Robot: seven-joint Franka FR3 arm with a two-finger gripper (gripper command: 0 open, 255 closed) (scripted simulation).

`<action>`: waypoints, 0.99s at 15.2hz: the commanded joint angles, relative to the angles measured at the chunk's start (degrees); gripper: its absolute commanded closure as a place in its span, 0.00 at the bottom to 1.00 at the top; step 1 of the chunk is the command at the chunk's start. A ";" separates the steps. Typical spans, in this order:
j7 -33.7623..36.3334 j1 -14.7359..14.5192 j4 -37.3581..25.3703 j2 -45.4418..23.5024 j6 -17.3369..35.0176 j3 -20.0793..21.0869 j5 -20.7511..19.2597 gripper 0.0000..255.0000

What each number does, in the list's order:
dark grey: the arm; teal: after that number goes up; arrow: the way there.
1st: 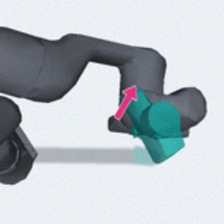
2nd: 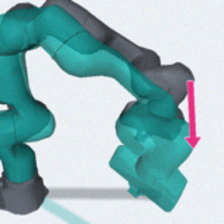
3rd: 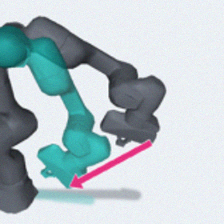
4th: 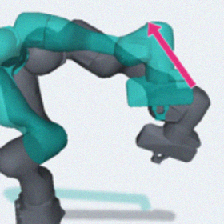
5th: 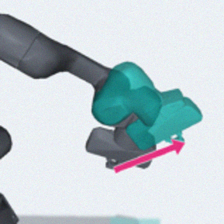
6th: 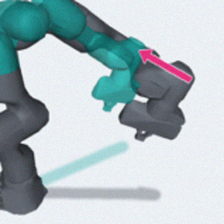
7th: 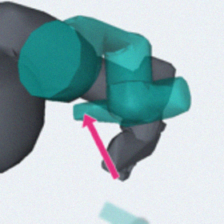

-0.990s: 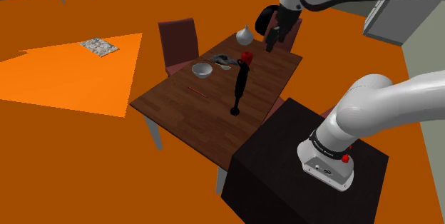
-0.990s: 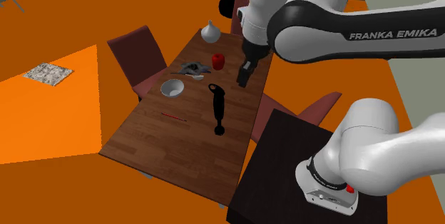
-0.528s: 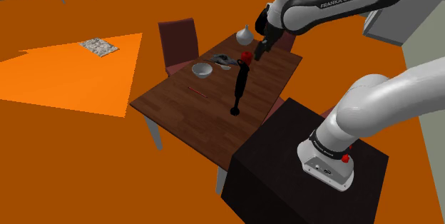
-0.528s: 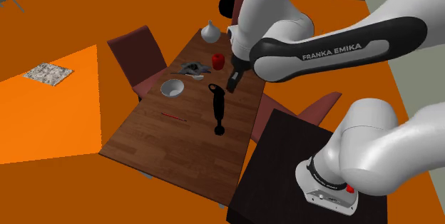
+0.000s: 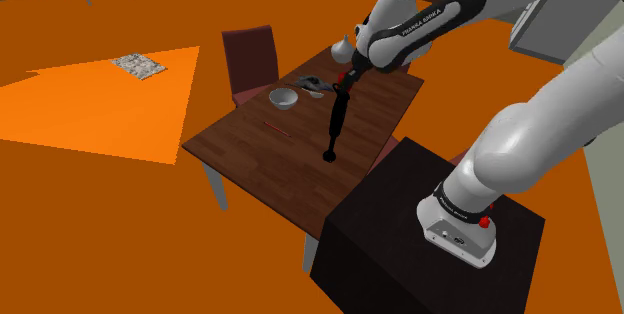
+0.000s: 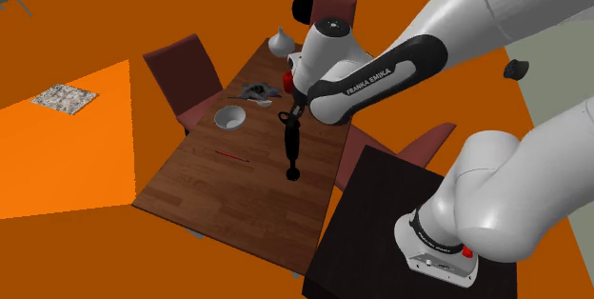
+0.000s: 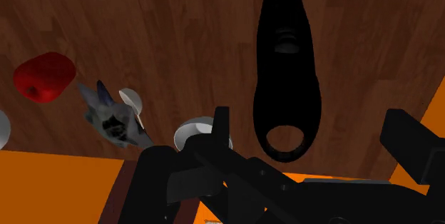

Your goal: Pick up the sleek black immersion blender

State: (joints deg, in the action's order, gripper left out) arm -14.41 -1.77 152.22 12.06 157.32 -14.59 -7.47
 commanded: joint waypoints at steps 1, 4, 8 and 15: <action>-3.70 -1.40 -1.02 -5.04 5.45 -1.73 3.14 0.00; -4.82 -1.83 -0.56 -7.45 8.26 -1.98 4.68 0.00; -7.19 -2.63 -0.18 -10.90 11.96 -2.26 7.90 0.00; -7.80 -2.71 -0.20 -11.53 12.54 -2.22 8.69 1.00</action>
State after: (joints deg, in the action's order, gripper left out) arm -22.19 -4.49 151.99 0.58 169.85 -16.80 1.21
